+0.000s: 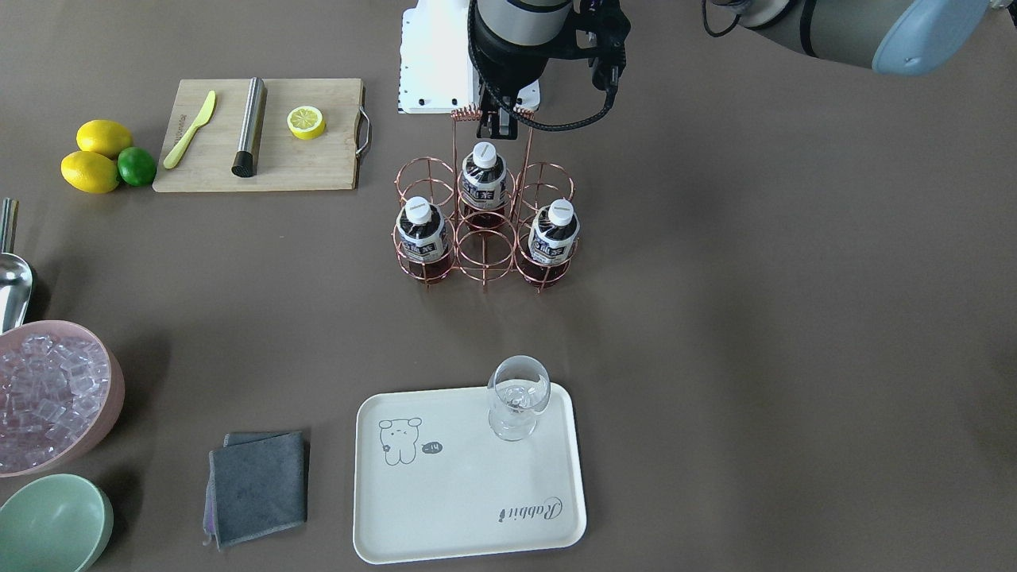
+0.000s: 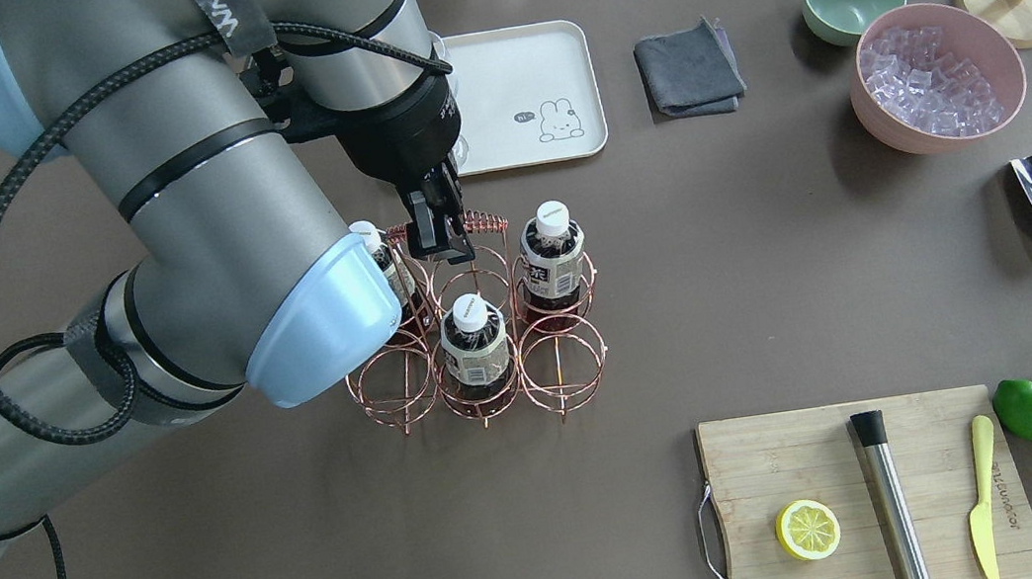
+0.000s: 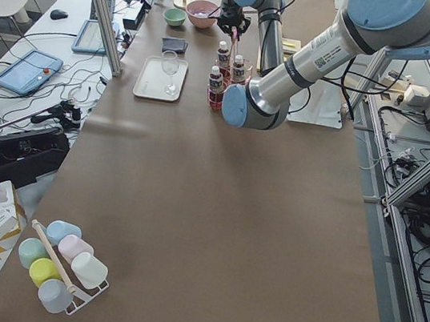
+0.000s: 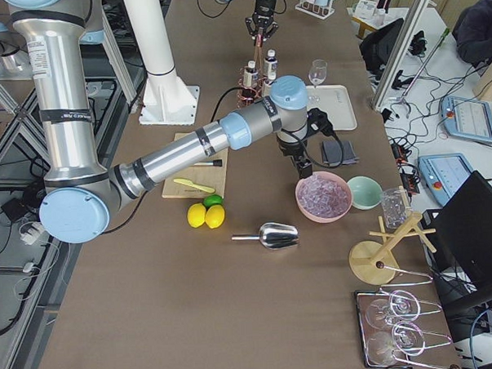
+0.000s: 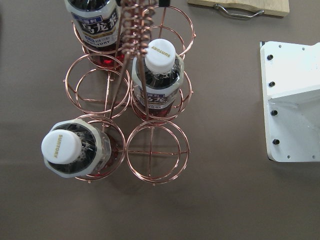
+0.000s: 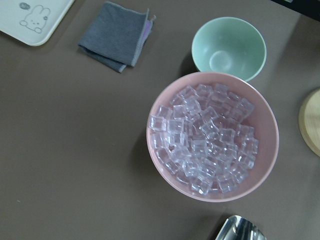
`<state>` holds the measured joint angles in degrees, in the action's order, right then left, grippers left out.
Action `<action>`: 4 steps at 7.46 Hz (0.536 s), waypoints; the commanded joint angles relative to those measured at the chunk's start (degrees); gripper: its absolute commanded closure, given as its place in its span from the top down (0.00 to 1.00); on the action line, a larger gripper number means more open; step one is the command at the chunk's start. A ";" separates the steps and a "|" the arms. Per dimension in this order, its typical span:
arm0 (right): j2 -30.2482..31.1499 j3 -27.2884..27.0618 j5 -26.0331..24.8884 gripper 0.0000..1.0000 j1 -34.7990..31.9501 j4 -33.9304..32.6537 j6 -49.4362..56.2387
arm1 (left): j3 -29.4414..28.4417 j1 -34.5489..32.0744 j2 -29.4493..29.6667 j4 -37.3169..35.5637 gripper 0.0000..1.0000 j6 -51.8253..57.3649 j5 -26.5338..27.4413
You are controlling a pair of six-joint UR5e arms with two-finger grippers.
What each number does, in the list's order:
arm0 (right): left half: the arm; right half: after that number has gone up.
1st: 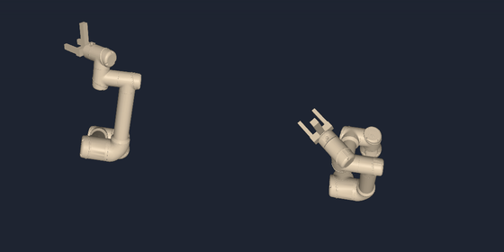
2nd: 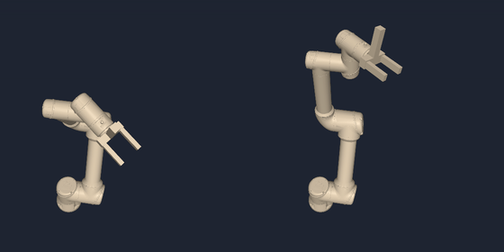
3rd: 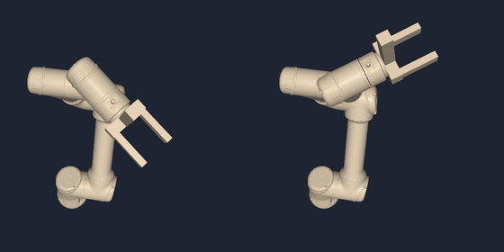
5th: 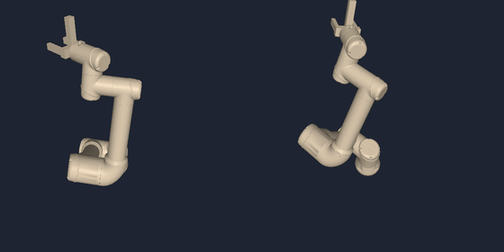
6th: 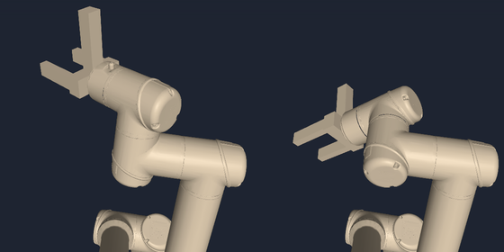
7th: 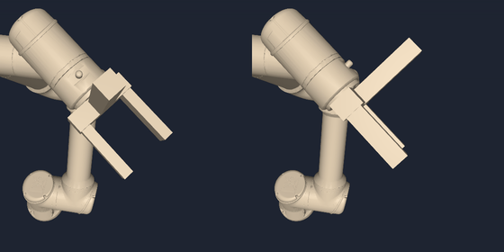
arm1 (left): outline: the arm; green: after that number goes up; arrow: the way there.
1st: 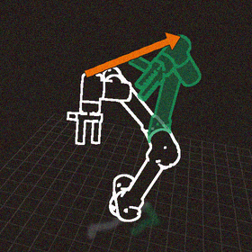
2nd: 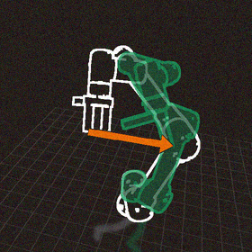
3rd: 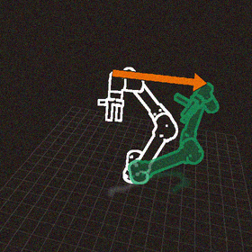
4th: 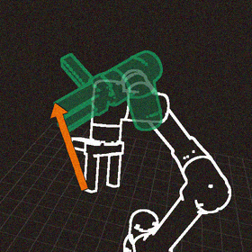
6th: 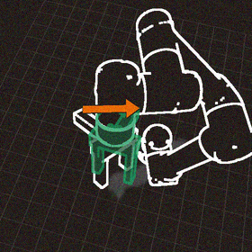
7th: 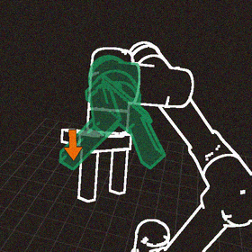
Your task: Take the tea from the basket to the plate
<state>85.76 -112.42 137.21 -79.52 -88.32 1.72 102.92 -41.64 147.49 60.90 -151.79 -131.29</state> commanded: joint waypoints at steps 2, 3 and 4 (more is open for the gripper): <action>-6.46 0.36 2.97 1.00 8.40 7.90 -11.80 | -1.15 1.03 -0.10 0.09 0.00 0.09 1.21; -7.96 -0.16 3.06 1.00 10.25 8.07 -11.83 | -0.97 1.12 -0.10 0.09 0.00 0.09 1.22; -8.59 -2.43 2.28 1.00 12.09 8.07 -12.61 | -0.71 1.12 -0.19 0.09 0.00 0.09 1.22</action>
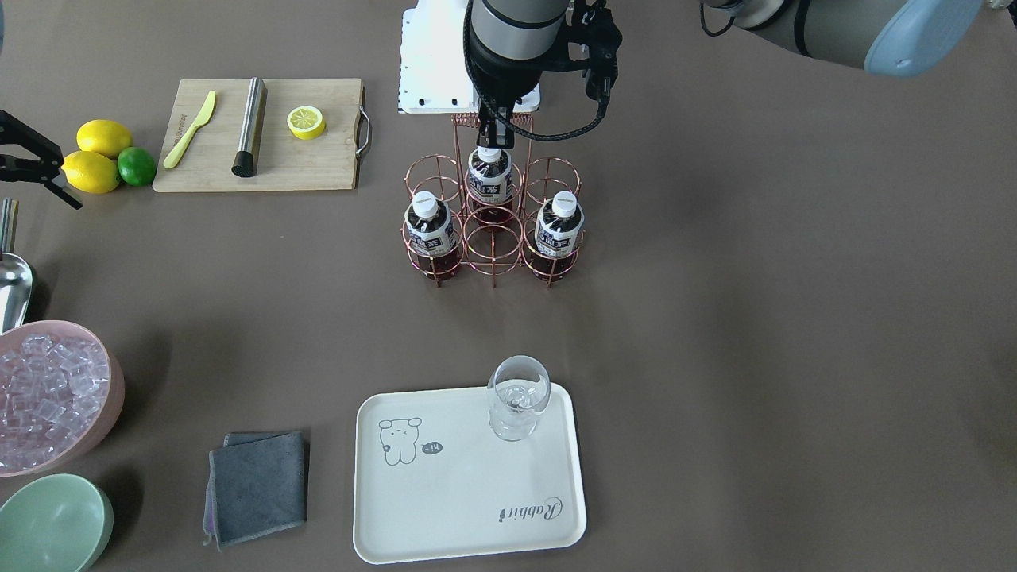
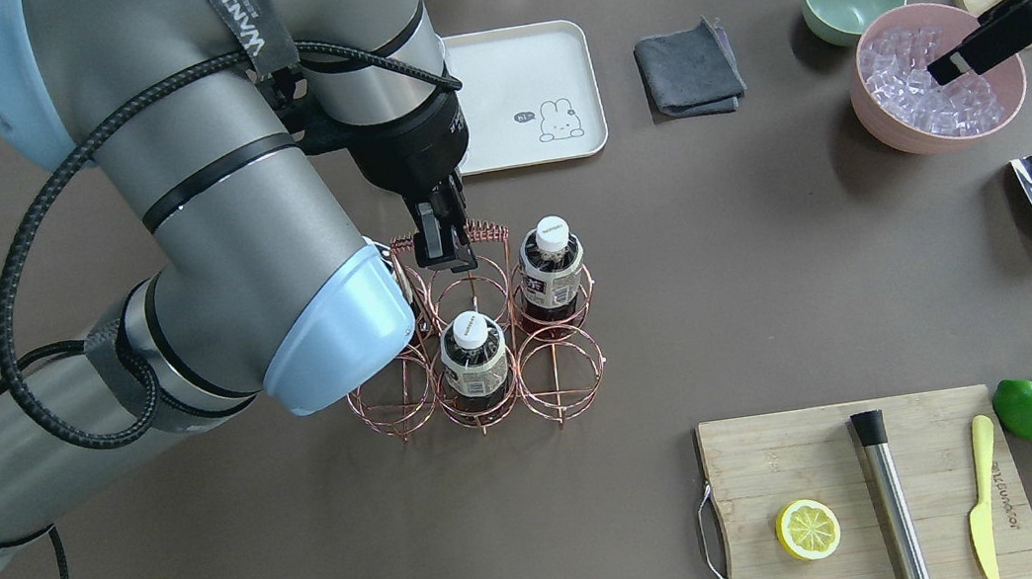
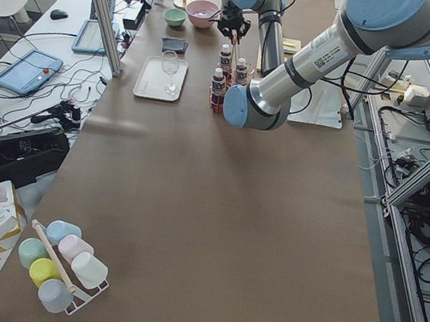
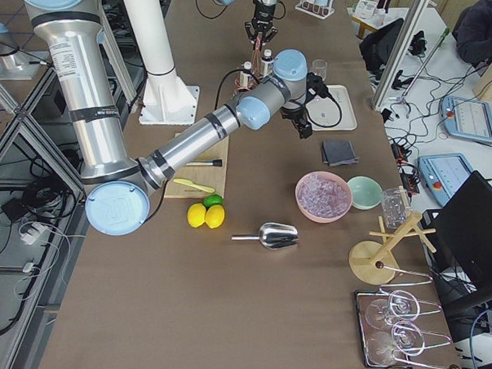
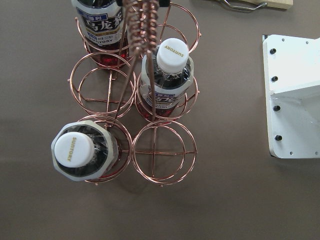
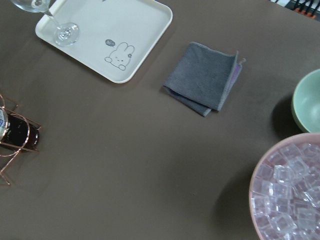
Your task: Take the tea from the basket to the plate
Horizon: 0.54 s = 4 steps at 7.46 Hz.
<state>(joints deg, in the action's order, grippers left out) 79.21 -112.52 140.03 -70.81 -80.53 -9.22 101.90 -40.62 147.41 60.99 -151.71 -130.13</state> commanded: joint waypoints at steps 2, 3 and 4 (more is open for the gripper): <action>-3.10 -3.23 -1.95 1.00 7.59 5.43 -5.97 | 0.49 0.10 -0.11 0.00 0.00 0.01 0.05; -3.62 -3.32 -3.09 1.00 9.70 9.04 -8.94 | 0.49 0.10 -0.11 0.00 0.00 0.01 -0.03; -4.41 -4.10 -4.40 1.00 11.99 10.38 -9.32 | 0.66 0.10 -0.11 0.00 0.00 0.01 -0.04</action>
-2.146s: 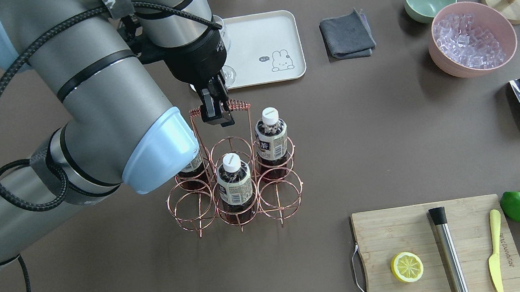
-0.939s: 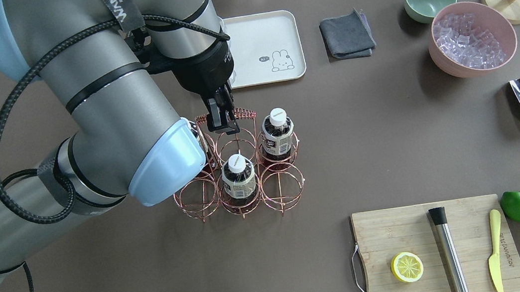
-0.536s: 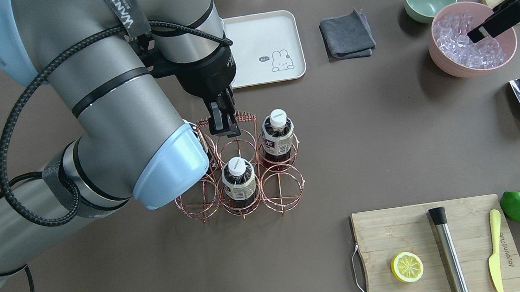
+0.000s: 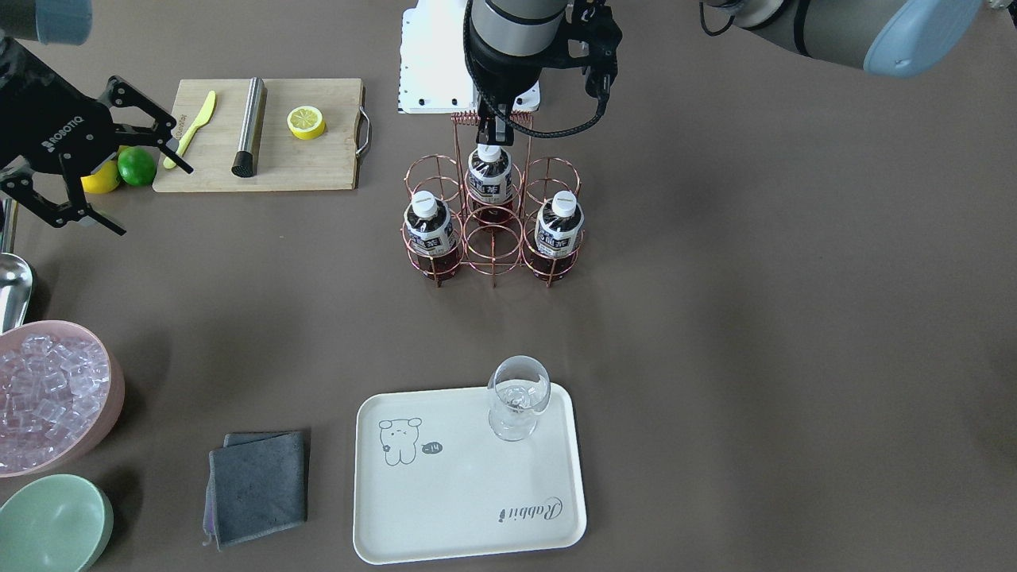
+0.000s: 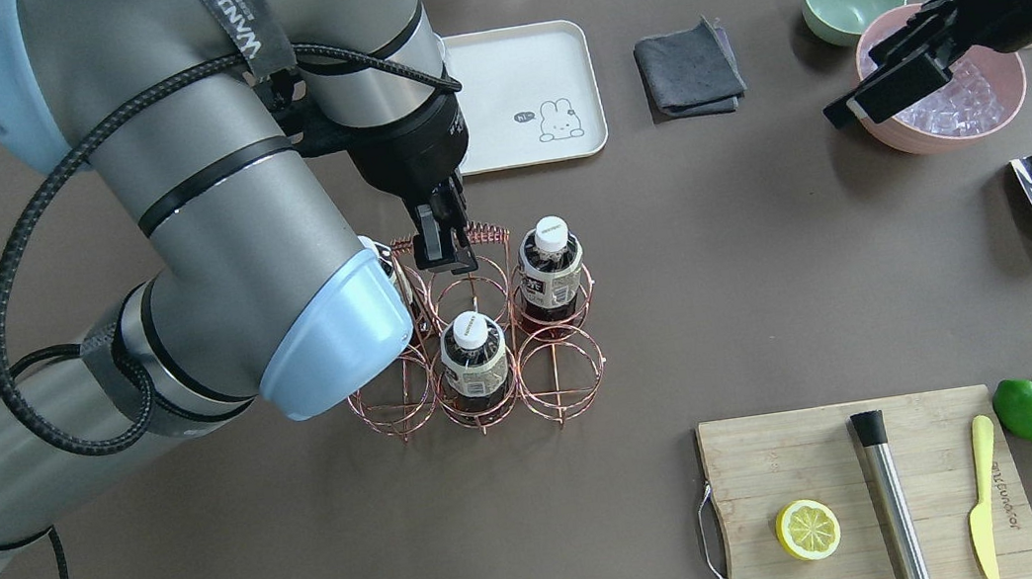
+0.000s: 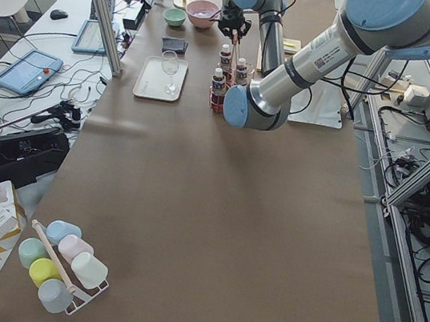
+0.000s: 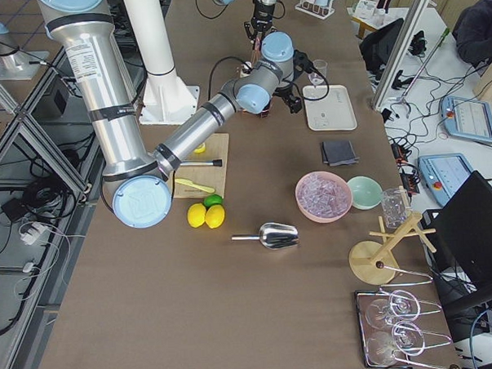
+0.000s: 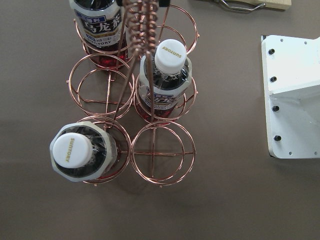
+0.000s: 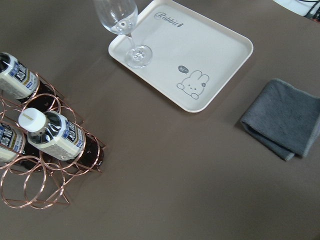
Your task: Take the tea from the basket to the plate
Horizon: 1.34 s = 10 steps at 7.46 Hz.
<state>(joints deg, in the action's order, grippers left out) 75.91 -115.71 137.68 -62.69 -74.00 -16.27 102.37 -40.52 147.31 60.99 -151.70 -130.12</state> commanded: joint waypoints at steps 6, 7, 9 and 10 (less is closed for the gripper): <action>-11.99 0.99 -16.39 0.99 18.64 4.47 -6.85 | 0.64 0.00 -0.44 -0.17 0.00 0.00 -0.05; -13.23 2.15 -18.83 0.99 20.57 4.47 -7.02 | 0.64 0.00 -0.53 -0.17 0.00 0.00 -0.05; -14.38 4.08 -22.28 0.99 23.05 4.74 -7.03 | 0.82 0.00 -0.88 -0.17 0.00 0.00 -0.05; -14.47 4.70 -23.24 0.99 24.62 4.91 -7.11 | 1.08 0.00 -0.88 -0.17 0.00 0.00 -0.05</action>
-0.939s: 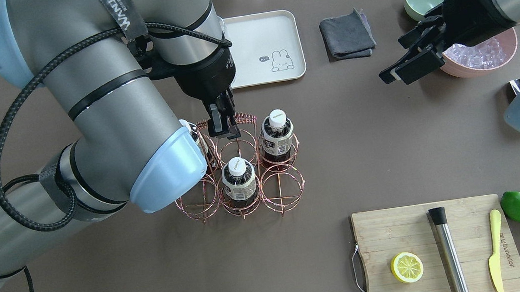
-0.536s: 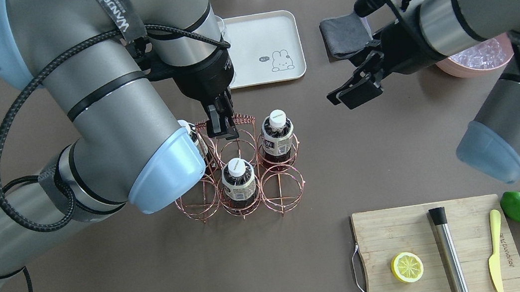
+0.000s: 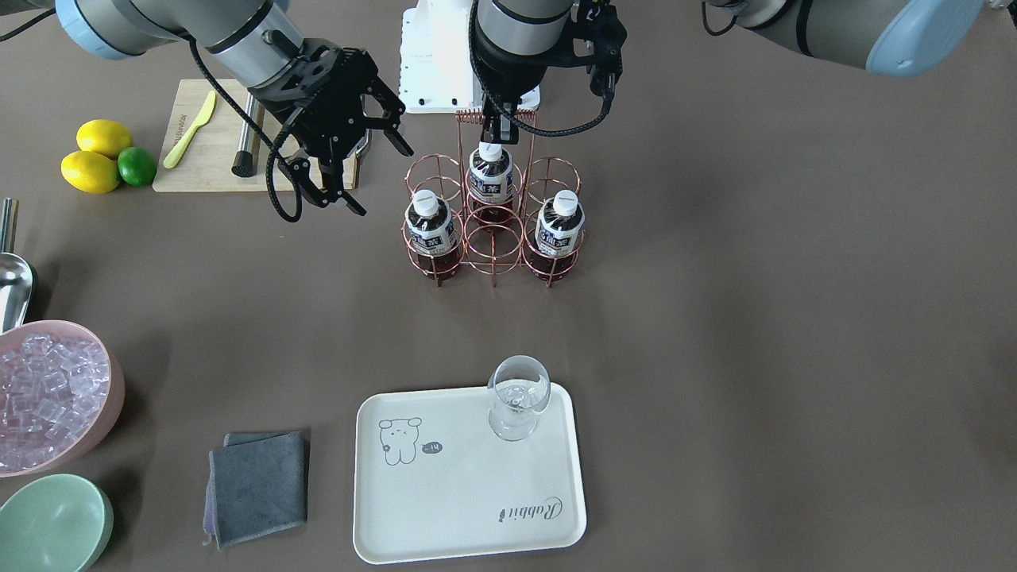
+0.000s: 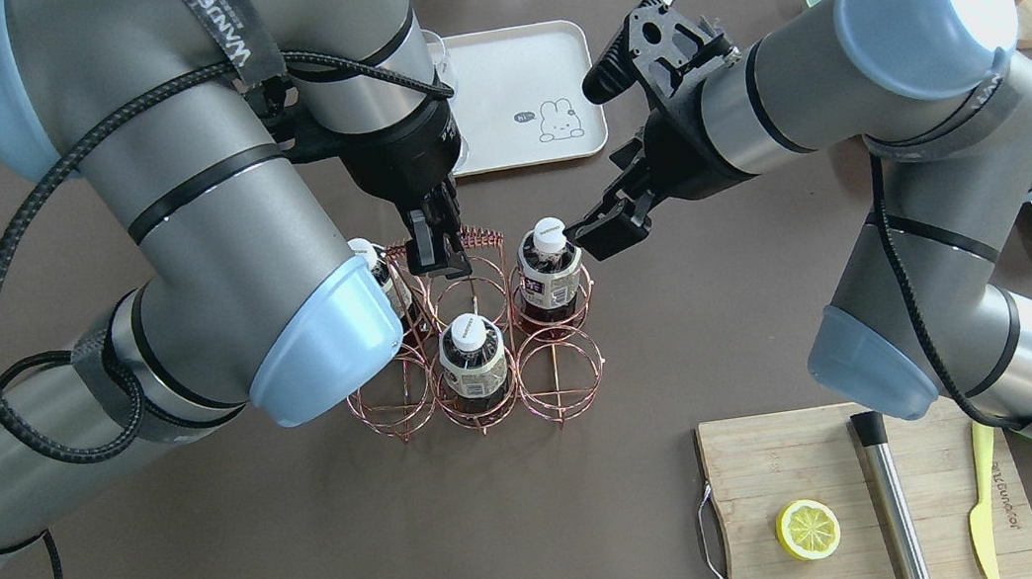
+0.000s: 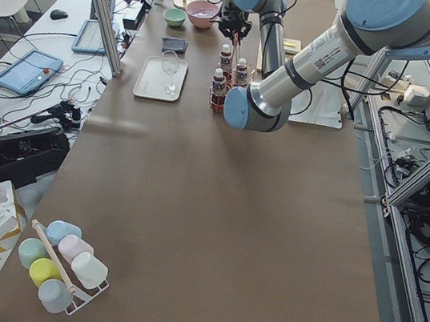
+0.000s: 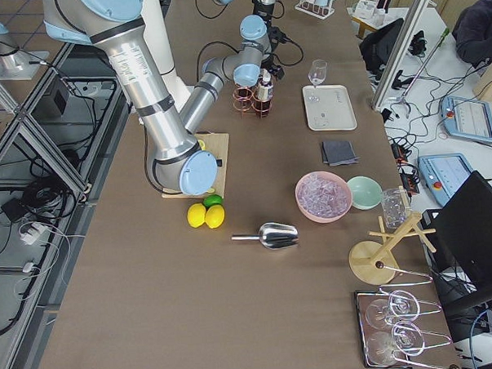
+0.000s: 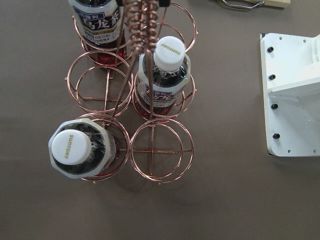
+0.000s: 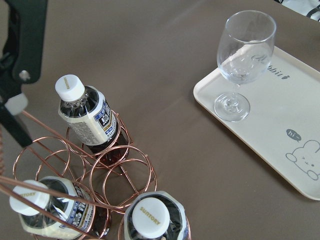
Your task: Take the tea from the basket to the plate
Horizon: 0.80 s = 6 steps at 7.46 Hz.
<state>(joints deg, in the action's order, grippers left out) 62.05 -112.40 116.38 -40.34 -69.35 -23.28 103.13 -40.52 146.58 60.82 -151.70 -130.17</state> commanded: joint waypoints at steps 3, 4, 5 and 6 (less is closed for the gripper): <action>-0.70 2.70 -4.31 0.99 4.39 2.10 -0.09 | 0.31 0.00 -0.15 0.00 0.00 0.00 0.00; -0.70 3.15 -5.19 0.99 5.00 2.55 -0.09 | 0.31 0.00 -0.15 0.00 0.00 0.00 0.00; -0.70 3.15 -5.28 0.99 5.27 2.56 -0.09 | 0.31 0.00 -0.15 0.00 0.00 0.00 0.00; -0.70 3.15 -5.28 0.99 5.53 2.64 -0.09 | 0.23 0.00 -0.15 0.00 0.00 0.00 0.00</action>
<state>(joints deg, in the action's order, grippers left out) 61.35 -109.41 111.39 -35.39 -67.00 -23.38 103.44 -40.52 146.43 60.82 -151.70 -130.17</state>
